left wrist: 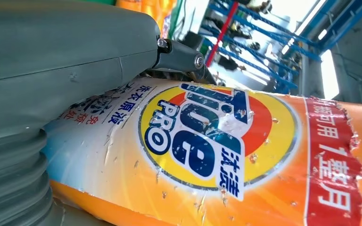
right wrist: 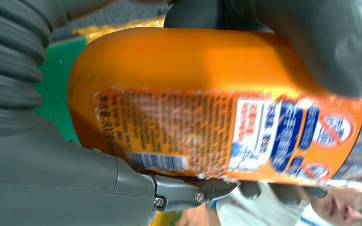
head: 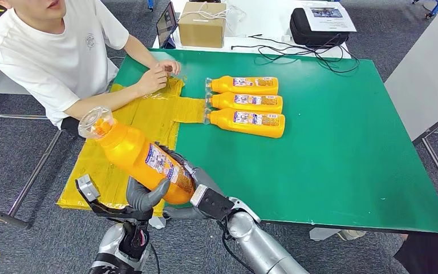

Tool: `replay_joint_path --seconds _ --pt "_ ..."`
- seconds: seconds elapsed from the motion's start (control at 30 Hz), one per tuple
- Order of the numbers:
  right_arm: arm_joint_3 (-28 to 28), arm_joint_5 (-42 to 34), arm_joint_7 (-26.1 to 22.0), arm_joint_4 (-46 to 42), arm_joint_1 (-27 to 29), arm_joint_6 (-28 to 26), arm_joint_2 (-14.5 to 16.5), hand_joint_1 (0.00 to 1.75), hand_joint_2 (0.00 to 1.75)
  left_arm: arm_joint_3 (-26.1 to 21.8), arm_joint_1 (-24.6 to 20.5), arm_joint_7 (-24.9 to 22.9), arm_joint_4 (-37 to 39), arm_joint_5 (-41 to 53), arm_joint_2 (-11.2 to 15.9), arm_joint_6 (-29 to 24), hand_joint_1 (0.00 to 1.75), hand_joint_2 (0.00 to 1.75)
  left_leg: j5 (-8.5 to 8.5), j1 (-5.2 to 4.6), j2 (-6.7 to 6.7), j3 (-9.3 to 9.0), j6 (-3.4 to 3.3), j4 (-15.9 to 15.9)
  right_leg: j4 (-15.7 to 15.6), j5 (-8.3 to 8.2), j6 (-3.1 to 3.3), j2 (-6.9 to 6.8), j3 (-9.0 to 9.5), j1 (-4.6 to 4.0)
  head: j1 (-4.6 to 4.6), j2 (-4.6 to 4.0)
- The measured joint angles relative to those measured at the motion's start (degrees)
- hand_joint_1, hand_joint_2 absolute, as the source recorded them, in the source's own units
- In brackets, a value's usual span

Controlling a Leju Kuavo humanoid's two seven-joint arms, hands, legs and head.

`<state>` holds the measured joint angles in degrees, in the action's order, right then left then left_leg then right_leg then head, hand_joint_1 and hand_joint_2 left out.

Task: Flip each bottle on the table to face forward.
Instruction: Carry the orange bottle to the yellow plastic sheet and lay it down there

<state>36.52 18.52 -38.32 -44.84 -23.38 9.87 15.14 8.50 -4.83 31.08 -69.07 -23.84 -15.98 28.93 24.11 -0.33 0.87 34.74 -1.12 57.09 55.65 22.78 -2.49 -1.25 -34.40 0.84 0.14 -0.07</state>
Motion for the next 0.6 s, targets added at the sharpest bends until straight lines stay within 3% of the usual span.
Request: replay_joint_path --seconds 0.3,0.4,0.6 --pt "0.40 -3.05 0.30 0.51 0.03 3.45 0.03 0.00 0.00 -0.66 0.97 0.61 -0.63 -0.85 0.51 3.07 1.75 1.75 0.00 0.00 0.11 0.00 0.00 0.00 0.00 0.00 0.00 0.03 -0.05 0.00 0.01 0.00" --pt "0.32 -5.98 0.72 0.46 0.09 6.95 -0.28 0.00 0.00 -1.24 1.73 1.10 -1.25 -1.15 0.64 5.17 1.75 1.75 0.00 -0.01 0.17 0.01 0.00 0.00 -0.01 0.00 0.00 0.06 -0.09 0.00 0.00 0.00" --pt "-1.50 -8.21 4.25 -7.39 7.83 7.03 -5.12 0.00 0.00 -3.44 0.54 3.24 -2.28 9.52 1.71 0.46 1.75 1.75 0.01 -0.01 0.03 0.12 0.00 0.00 0.00 -0.01 0.00 0.00 -0.10 0.00 0.03 0.00"
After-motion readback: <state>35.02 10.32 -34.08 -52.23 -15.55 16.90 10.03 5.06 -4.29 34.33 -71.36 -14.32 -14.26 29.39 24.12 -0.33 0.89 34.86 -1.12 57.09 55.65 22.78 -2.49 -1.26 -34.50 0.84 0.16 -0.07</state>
